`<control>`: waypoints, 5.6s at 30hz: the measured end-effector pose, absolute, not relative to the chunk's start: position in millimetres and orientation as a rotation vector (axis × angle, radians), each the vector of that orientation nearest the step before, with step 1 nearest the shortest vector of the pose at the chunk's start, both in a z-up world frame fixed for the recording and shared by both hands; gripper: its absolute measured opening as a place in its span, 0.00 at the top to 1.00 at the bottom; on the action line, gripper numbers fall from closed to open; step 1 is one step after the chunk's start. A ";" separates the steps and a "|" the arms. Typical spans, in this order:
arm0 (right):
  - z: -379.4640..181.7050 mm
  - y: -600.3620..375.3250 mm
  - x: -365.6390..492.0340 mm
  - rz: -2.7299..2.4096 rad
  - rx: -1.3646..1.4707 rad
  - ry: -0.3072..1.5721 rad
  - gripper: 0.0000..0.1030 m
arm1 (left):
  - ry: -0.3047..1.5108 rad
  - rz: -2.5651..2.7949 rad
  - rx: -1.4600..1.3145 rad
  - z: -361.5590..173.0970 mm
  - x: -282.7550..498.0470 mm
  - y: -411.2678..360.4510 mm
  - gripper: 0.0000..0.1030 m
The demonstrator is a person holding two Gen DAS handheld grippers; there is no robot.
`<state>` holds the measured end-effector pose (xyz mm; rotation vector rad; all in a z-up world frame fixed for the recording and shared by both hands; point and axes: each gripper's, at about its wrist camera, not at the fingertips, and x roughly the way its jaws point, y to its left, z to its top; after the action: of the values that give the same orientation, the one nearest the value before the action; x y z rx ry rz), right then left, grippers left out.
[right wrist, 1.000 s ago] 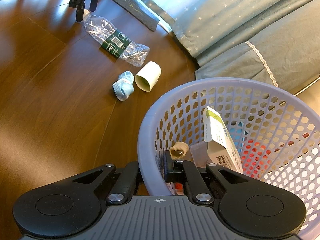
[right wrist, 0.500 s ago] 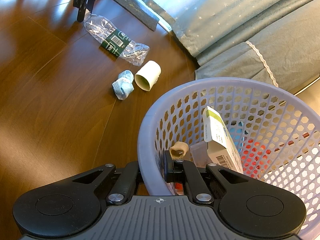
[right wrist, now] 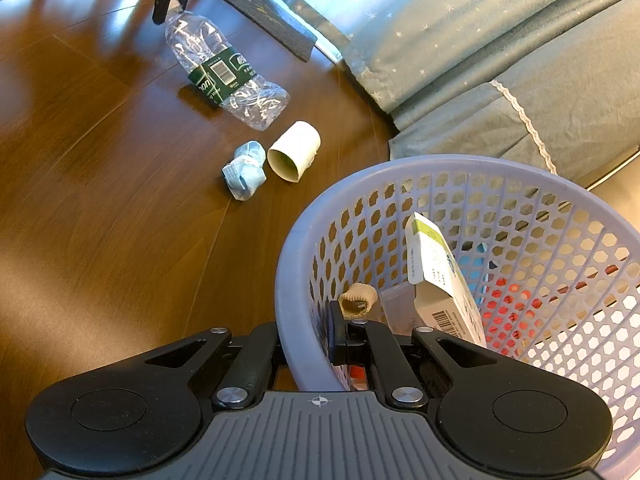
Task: Collect trash
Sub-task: 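Lift the water bottle by its cap and drop it into the wastebasket, then lower the open left tool onto the blue crumpled tissue and close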
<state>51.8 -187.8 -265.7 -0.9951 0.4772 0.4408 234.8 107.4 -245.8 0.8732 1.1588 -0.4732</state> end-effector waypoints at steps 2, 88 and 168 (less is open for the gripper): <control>-265.5 -188.0 53.0 0.440 -0.993 0.478 0.98 | 1.147 -0.487 0.926 -238.5 233.5 103.0 0.73; -256.5 -176.4 59.3 0.396 -0.929 0.493 0.98 | 0.220 -0.973 1.591 -124.3 152.4 -194.5 0.69; -263.8 -197.8 58.0 0.363 -0.945 0.521 0.98 | 0.806 -1.008 1.287 -296.4 259.4 -56.5 0.70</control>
<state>58.0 -197.8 -263.8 -0.9448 0.5209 0.3626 259.4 -56.5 -296.4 1.2873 0.8060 -1.0084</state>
